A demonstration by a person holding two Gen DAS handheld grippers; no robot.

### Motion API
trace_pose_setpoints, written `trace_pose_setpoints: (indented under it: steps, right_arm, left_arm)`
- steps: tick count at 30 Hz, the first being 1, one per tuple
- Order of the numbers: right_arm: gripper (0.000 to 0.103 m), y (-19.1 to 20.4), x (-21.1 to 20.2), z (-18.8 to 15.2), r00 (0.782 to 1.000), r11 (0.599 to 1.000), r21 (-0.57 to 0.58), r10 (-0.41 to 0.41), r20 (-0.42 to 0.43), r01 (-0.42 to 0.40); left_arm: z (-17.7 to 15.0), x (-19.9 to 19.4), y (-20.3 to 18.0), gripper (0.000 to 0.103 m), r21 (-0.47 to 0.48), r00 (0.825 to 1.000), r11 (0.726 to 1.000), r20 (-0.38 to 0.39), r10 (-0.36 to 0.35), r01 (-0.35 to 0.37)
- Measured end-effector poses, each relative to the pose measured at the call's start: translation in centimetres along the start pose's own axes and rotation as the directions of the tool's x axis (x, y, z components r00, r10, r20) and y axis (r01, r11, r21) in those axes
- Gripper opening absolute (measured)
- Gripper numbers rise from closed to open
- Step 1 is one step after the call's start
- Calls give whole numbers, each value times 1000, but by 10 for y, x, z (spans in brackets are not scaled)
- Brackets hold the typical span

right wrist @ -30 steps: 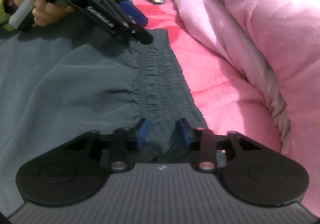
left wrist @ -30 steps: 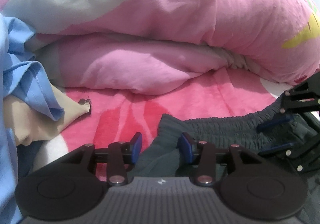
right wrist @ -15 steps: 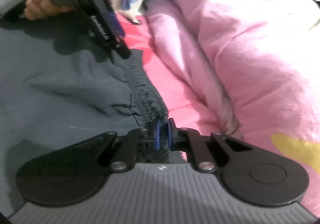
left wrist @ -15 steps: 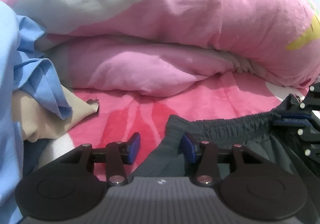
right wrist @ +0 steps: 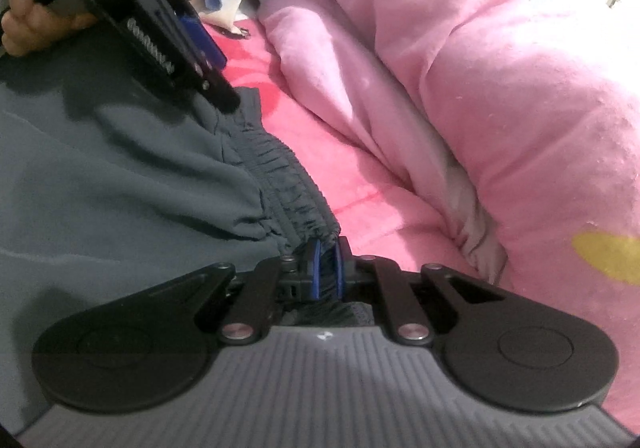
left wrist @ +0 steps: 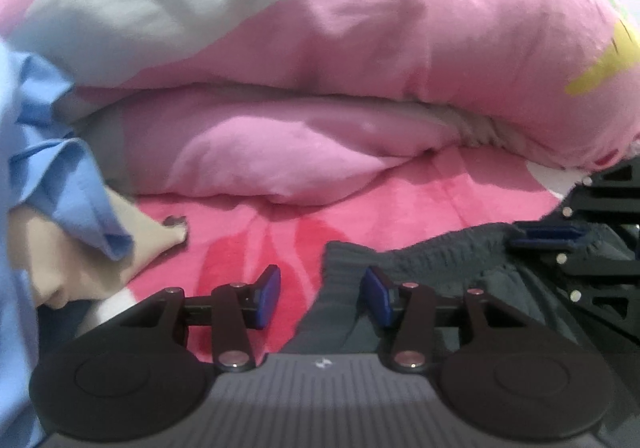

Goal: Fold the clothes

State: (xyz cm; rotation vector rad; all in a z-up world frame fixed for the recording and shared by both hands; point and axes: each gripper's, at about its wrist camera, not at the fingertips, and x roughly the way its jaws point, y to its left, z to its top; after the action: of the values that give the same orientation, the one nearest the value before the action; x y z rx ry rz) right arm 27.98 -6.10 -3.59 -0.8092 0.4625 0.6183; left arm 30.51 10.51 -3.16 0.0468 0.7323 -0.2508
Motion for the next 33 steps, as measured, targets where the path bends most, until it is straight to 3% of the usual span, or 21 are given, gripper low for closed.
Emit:
trace_pose_setpoints:
  steps: [3,5,7,13,18,20,21,22,23,25,28,31,33]
  right_arm:
    - [6,0,-3,-2,1000,1000,8,6,13,-6]
    - [6,-2,-5,-2,1000,1000,20,11,23,-11]
    - [6,-5,-8,-3,999,999,38,19,38,-21]
    - [7,-12,-12,-6,995,992,106,58,77,-66]
    - [12,-19,1,-7,993,978,185,89,71,-101]
    - [36,-25,3,-7,993,969,224,92,68,-105]
    - [44,-34,1,-7,993,958,263,96,69,-111]
    - [55,-44,-3,-9,991,943,307,107,79,-126]
    - [58,-53,-9,-12,988,928,345,118,96,-144]
    - [59,-77,-28,-24,982,886,429,125,142,-175]
    - [63,-114,-63,-53,973,815,544,97,208,-197]
    - [64,-144,-94,-88,977,746,647,21,213,-157]
    - [63,-155,-101,-109,986,725,683,-29,164,-92]
  left_arm:
    - [2,7,-4,32,12,1000,1000,-9,-10,10]
    - [4,9,-4,15,-15,1000,1000,-13,-27,27]
    - [5,8,-7,5,-8,1000,1000,4,2,-2]
    - [7,-3,5,4,-62,998,998,67,11,-7]
    - [1,16,-3,6,-23,998,998,29,60,-60]
    - [1,17,-6,9,-3,996,997,37,83,-83]
    - [1,18,-8,12,7,995,995,42,95,-95]
    - [2,17,-7,19,1,994,995,42,103,-103]
    - [3,15,-5,29,-14,993,994,45,111,-111]
    - [5,10,0,36,-45,991,992,49,122,-120]
    - [7,0,10,37,-97,990,987,56,131,-125]
    - [9,-12,13,40,-123,987,985,86,136,-125]
    - [10,-15,7,40,-100,989,989,90,115,-106]
